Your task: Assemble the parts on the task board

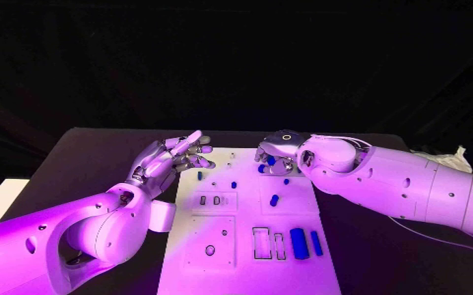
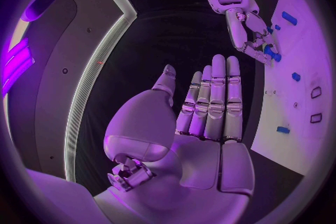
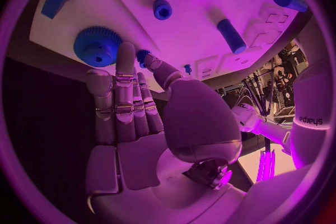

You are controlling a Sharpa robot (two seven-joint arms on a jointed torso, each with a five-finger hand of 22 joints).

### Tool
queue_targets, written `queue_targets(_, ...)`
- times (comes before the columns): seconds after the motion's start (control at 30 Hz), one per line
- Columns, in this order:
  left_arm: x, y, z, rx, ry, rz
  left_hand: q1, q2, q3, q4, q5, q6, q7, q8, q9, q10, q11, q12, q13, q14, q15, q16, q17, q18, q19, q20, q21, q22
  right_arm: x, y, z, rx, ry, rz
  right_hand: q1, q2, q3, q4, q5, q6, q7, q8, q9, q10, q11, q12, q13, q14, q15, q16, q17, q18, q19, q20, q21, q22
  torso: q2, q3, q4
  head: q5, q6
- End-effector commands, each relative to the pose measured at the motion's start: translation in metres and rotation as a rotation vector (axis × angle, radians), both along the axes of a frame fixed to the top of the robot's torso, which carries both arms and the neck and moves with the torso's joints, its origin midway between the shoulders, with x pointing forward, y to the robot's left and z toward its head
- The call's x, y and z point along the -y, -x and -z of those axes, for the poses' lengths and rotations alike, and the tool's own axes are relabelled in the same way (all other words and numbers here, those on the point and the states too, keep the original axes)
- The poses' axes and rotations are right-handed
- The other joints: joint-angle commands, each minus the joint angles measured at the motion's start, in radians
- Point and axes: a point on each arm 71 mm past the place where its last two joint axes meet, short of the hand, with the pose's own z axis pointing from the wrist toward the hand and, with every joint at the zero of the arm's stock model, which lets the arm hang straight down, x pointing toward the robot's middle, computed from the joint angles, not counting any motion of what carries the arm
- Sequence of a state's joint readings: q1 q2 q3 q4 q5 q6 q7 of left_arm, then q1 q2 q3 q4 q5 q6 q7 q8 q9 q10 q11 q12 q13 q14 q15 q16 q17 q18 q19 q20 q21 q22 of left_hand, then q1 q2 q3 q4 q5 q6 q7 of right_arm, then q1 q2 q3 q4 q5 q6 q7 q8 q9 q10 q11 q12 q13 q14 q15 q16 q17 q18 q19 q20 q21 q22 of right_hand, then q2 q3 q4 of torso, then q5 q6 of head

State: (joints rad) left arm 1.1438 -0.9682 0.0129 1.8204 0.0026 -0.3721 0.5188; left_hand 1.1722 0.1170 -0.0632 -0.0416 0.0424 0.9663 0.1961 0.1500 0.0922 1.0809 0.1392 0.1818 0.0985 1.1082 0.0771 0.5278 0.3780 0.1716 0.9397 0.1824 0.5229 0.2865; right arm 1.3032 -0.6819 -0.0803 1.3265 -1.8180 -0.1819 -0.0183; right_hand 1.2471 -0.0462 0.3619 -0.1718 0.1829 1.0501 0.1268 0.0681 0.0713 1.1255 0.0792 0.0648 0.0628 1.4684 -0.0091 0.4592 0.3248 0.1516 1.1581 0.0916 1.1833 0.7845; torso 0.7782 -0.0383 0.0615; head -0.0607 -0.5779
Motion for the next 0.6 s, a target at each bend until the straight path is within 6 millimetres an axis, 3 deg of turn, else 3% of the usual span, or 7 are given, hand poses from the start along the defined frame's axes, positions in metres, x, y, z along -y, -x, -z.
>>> queue_targets(0.03, 0.0013, 0.0005, -0.0017, 0.007, 0.010, 0.021, 0.005, 0.005, -0.008, 0.000, 0.005, 0.000, 0.007, -0.007, -0.001, -0.004, 0.002, -0.008, -0.001, -0.008, 0.003, 0.004, 0.002, 0.002, -0.005, 0.000, 0.007, 0.002, -0.0010, 0.0000, 0.0013, -0.017, 0.008, -0.005, 0.009, 0.007, 0.011, 0.007, -0.006, 0.020, -0.001, 0.009, 0.003, 0.020, -0.005, 0.004, 0.002, 0.031, -0.008, 0.012, 0.006, -0.015, 0.015, 0.000, 0.019, 0.028, 0.003, 0.0005, 0.0008, 0.000, -0.002)
queue_targets(0.6, -0.0003, 0.0001, -0.0016, -0.002, 0.013, 0.020, 0.005, 0.009, -0.009, 0.002, 0.005, -0.001, 0.008, -0.008, -0.002, -0.005, 0.003, -0.010, -0.002, -0.011, 0.004, 0.004, 0.003, 0.002, -0.007, 0.001, 0.008, 0.003, -0.0033, -0.0014, 0.0061, -0.045, 0.027, -0.006, 0.018, 0.009, 0.040, 0.028, -0.009, 0.063, -0.004, 0.018, 0.012, 0.057, -0.010, 0.003, 0.001, 0.021, -0.008, 0.037, 0.017, -0.018, 0.017, -0.001, 0.039, 0.051, 0.010, -0.0007, 0.0021, -0.001, -0.008)
